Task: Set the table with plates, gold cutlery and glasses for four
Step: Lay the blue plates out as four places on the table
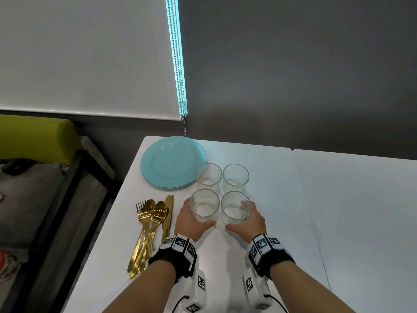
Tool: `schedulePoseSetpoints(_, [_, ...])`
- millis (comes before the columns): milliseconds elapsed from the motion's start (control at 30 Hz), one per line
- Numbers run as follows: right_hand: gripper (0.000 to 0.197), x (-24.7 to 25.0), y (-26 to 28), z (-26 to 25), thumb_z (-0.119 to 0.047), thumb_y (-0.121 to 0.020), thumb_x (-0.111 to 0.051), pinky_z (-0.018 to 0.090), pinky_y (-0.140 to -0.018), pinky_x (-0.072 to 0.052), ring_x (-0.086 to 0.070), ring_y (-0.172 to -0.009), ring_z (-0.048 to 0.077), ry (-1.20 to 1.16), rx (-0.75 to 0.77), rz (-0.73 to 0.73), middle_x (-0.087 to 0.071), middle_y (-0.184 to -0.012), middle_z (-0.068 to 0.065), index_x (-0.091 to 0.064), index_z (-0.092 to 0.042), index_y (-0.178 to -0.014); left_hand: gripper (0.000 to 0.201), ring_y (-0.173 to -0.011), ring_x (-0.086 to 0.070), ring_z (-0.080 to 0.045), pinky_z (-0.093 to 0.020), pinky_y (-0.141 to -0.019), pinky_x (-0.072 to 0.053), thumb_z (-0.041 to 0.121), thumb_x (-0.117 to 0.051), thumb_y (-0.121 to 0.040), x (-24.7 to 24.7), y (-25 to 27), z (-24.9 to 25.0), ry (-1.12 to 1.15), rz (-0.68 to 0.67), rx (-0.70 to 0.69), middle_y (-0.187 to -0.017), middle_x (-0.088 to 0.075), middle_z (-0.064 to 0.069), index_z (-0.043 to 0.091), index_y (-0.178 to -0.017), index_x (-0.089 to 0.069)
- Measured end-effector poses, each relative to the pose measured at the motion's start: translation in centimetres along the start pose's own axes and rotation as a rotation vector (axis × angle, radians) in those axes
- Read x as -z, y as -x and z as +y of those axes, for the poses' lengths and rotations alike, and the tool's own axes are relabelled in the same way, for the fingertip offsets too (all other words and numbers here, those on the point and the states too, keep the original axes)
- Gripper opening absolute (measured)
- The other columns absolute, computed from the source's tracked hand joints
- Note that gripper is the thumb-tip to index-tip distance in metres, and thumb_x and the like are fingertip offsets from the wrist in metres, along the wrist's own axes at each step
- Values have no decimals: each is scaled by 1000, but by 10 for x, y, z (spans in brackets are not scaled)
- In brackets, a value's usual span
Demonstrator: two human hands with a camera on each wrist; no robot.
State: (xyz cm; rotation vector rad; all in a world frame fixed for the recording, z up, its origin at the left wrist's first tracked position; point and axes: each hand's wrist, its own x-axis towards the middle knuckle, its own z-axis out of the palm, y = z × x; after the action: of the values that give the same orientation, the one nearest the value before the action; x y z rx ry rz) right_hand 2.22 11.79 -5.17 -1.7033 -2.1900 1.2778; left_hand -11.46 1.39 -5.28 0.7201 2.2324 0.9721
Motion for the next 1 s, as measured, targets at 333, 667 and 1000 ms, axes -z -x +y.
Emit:
schedulePoseSetpoints(333, [70, 47, -8, -11, 4, -84, -49, 32, -105, -39, -42, -129, 28, 271, -48, -71, -43, -140, 13, -23, -13, -147, 67, -134, -39, -25, -31, -108, -35, -11, -50, -81, 25, -18, -9, -132, 57, 94, -145, -38, -13, 5, -144, -30])
schedulePoseSetpoints(667, [55, 97, -26, -78, 2, -86, -48, 32, -99, -40, -46, -125, 28, 231, 81, 163, -46, -137, 14, -41, -13, -138, 50, -124, -48, -35, -34, -101, -37, 9, -58, -86, 76, -79, 23, 7, 283, 226, -134, -50, -22, -1, -133, -43])
schedulePoseSetpoints(1000, [35, 80, -39, -117, -9, -86, -53, 27, -93, -41, -56, -109, 23, 205, 223, 165, -56, -127, 7, -60, -16, -120, 51, -126, -43, -36, -41, -103, -38, 17, -55, -89, 83, -119, 17, -62, 264, 518, -135, -43, -24, -7, -130, -38])
